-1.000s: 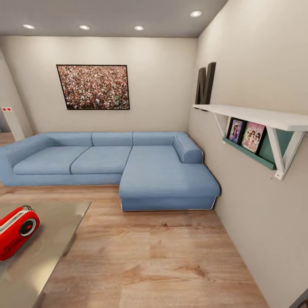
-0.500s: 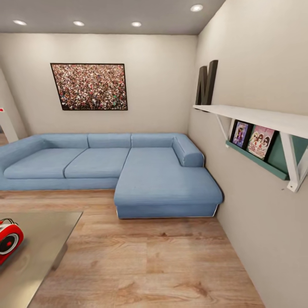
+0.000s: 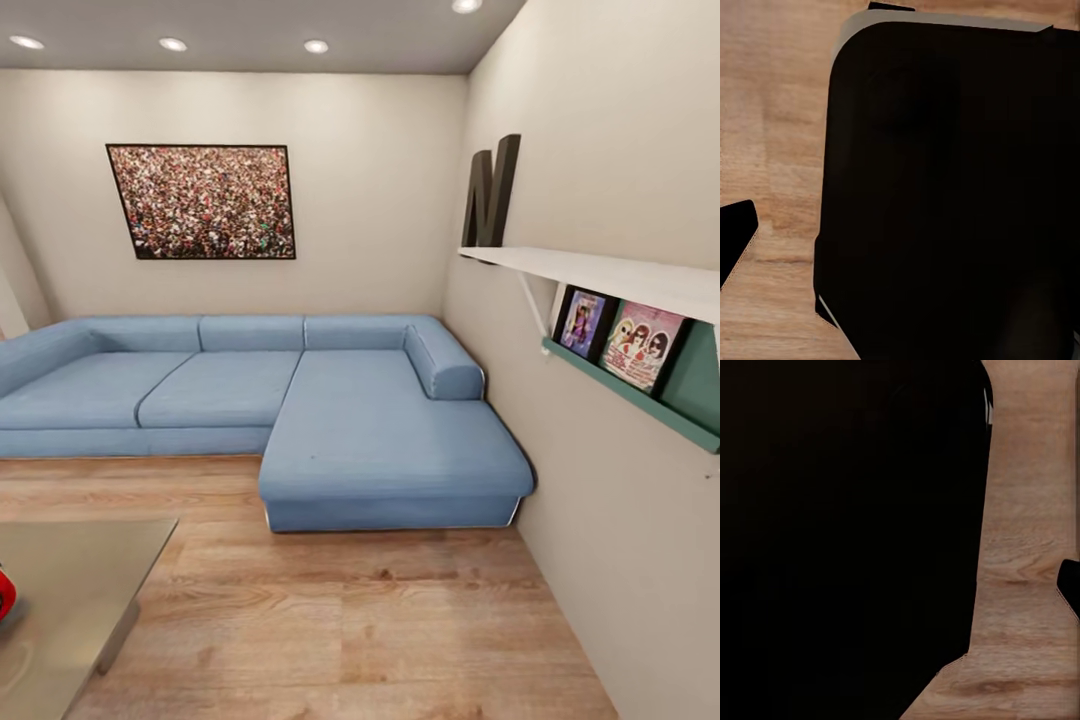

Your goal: Turn on the radio receiver that's on the table in the living room.

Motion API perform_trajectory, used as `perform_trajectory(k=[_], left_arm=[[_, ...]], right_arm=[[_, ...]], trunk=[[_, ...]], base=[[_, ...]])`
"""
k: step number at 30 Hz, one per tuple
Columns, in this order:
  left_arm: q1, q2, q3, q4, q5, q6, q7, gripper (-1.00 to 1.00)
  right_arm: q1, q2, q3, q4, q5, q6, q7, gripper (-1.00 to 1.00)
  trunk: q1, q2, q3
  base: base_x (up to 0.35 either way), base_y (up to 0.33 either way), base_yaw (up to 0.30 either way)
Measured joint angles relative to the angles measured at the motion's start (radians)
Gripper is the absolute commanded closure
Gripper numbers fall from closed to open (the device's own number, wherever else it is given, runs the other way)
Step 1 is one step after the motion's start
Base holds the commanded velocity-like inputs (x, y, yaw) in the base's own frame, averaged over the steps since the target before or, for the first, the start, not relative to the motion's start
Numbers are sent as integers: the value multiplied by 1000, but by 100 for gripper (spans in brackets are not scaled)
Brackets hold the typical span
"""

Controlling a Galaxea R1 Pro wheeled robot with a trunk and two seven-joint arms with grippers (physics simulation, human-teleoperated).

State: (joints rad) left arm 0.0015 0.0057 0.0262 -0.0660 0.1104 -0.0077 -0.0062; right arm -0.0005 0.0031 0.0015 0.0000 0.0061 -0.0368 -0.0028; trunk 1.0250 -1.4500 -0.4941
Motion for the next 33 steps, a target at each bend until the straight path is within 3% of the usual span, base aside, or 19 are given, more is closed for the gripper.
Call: perform_trajectory(k=[33], left_arm=[[0, 0, 1, 0, 0, -2, 0, -100]], right_arm=[[0, -1, 0, 0, -1, -1, 0, -100]], trunk=[[0, 0, 0]], base=[[316, 0, 0]])
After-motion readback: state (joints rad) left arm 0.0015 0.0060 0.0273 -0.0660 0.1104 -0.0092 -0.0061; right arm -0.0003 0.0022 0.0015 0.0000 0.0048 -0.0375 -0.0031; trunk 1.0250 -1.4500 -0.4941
